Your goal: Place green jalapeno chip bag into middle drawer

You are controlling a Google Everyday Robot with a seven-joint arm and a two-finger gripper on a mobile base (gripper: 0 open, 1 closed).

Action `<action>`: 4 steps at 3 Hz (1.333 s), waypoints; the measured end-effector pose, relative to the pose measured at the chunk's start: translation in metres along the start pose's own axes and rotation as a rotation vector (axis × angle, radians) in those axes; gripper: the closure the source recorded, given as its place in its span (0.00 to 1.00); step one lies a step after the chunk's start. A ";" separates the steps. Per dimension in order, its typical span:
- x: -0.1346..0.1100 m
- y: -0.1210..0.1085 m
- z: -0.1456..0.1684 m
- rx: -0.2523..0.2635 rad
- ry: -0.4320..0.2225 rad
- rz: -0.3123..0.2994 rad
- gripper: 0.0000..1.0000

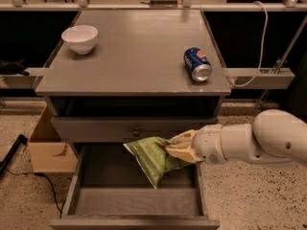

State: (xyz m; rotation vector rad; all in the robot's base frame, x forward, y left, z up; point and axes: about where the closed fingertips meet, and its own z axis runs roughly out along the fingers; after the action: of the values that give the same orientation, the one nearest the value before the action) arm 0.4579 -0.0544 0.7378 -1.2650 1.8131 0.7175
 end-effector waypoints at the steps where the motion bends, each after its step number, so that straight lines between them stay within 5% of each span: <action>1: 0.017 -0.002 0.027 -0.006 0.028 0.034 1.00; 4: 0.083 0.005 0.105 -0.053 0.088 0.149 1.00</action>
Offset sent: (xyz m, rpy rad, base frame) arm 0.0256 0.0433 -0.0914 -0.0461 0.1365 -0.0179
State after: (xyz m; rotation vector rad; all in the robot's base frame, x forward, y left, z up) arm 0.4677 -0.0085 0.6123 -1.2222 1.9878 0.8074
